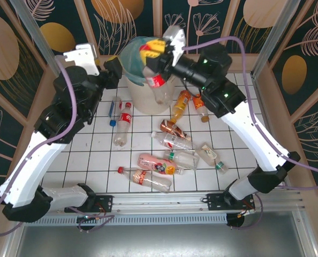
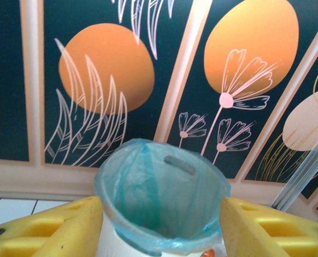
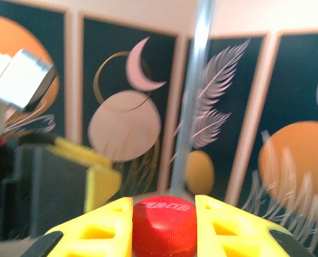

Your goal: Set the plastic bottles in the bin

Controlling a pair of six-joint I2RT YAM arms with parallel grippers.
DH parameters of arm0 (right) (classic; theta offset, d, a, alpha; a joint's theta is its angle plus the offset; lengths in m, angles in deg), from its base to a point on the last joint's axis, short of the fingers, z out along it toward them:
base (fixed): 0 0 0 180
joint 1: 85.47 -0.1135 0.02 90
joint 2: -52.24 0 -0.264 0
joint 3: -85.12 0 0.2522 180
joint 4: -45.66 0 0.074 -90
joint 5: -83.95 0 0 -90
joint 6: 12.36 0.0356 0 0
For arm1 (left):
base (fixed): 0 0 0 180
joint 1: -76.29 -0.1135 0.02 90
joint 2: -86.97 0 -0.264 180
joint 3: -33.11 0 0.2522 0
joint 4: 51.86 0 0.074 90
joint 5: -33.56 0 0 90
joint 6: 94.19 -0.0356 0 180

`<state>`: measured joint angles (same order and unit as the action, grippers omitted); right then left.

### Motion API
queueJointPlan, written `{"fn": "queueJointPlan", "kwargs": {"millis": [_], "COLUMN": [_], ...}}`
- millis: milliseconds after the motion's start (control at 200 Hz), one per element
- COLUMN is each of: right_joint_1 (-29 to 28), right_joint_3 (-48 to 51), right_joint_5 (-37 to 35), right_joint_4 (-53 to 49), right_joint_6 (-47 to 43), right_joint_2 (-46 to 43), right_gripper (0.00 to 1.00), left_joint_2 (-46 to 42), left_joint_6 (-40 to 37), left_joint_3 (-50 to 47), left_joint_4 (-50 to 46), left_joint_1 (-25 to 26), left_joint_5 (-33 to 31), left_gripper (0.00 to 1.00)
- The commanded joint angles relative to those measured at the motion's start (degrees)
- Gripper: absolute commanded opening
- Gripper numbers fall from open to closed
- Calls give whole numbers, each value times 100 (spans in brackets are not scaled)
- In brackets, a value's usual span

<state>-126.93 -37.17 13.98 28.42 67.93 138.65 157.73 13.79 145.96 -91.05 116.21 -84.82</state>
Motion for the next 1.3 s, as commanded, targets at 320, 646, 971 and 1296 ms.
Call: {"fn": "queueJointPlan", "kwargs": {"millis": [320,646,971,1296], "right_joint_1": [1212,1627,1686,1552], "right_joint_3": [-3554,-3465,-3509,-3420], "right_joint_5": [116,276,485,205], "right_joint_4": [336,430,-343,-334], "right_joint_6": [473,721,468,295], "right_joint_2": [2981,4023,4582,4683], "right_gripper": [0,0,9,39], "left_joint_2": [844,1844,2179,2150], "left_joint_6": [-521,-558,-201,-87], "left_joint_3": [179,594,400,308], "left_joint_4": [1494,1453,1495,1494], "left_joint_1": [23,1,-178,-271], "left_joint_5": [403,388,670,720], "left_gripper": [59,59,59,60]}}
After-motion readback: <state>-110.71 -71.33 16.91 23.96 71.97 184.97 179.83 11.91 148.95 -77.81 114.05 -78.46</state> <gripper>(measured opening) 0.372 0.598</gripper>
